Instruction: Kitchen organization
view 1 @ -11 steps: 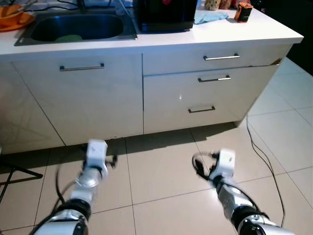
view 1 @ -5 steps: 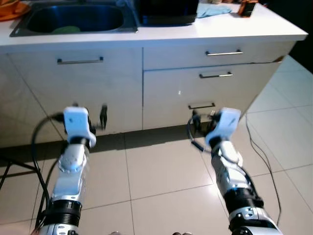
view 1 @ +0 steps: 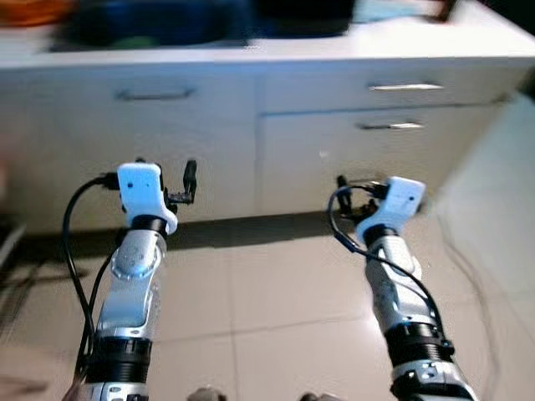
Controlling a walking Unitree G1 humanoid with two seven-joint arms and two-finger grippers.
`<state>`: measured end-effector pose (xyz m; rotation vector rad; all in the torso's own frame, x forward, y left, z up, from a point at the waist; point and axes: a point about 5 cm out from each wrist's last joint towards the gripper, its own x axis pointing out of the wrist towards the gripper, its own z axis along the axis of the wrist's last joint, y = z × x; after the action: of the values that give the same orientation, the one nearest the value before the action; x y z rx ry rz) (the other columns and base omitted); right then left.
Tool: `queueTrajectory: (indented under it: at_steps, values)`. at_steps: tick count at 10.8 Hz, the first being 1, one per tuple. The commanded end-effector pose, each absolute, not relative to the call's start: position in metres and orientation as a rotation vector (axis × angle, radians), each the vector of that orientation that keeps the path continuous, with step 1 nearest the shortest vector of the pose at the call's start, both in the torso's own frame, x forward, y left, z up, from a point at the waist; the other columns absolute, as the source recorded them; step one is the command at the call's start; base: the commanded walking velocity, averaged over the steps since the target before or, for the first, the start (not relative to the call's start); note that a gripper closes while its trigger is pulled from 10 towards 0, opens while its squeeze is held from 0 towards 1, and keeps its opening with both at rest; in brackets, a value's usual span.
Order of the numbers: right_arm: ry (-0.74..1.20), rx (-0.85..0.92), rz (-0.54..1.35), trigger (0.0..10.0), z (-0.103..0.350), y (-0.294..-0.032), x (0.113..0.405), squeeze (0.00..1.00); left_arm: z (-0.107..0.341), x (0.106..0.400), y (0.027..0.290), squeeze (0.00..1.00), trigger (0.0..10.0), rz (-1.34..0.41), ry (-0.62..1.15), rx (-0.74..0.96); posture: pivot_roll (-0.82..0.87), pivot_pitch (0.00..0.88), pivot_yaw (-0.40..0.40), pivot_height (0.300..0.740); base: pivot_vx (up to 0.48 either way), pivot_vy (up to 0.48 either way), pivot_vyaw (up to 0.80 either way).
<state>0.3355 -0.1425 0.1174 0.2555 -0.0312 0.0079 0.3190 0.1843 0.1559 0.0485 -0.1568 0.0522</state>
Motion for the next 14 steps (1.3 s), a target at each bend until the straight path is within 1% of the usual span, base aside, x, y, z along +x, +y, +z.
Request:
queueTrajectory:
  at_steps: [1, 2, 4, 5, 7, 9, 14]
  values:
    - [-0.061, 0.259, -0.012, 10.0, 0.129, -0.15, 0.335, 0.0, 0.176, 0.324, 0.179, 0.0, 10.0, 0.051, -0.213, 0.02, -0.02, 0.074, -0.024, 0.74, 0.0, 0.0, 0.0]
    - [-0.106, 0.235, 0.024, 10.0, 0.147, -0.146, 0.335, 0.0, 0.198, 0.324, 0.177, 0.0, 10.0, 0.059, -0.288, -0.021, -0.04, 0.072, -0.045, 0.74, 0.0, 0.0, 0.0]
    - [-0.197, 0.211, 0.052, 10.0, 0.178, -0.141, 0.337, 0.0, 0.209, 0.322, 0.174, 0.0, 10.0, 0.084, -0.316, -0.088, -0.06, 0.069, -0.057, 0.74, 0.0, 0.0, 0.0]
    - [-0.25, 0.183, 0.091, 10.0, 0.196, -0.135, 0.334, 0.0, 0.217, 0.323, 0.164, 0.0, 10.0, 0.054, -0.35, -0.082, -0.06, 0.071, -0.062, 0.74, 0.349, 0.0, 0.0]
    - [-0.271, 0.15, 0.117, 10.0, 0.203, -0.131, 0.332, 0.0, 0.224, 0.323, 0.17, 0.0, 10.0, 0.102, -0.362, -0.058, -0.06, 0.075, -0.056, 0.74, 0.382, 0.0, 0.0]
    - [-0.27, 0.154, 0.112, 10.0, 0.207, -0.13, 0.332, 0.0, 0.234, 0.325, 0.176, 0.0, 10.0, 0.107, -0.387, -0.06, -0.06, 0.069, -0.051, 0.74, 0.45, 0.0, 0.0]
    - [-0.27, 0.141, 0.111, 10.0, 0.21, -0.132, 0.335, 0.0, 0.237, 0.33, 0.177, 0.0, 10.0, 0.114, -0.389, -0.067, -0.06, 0.049, -0.049, 0.74, 0.451, 0.0, 0.0]
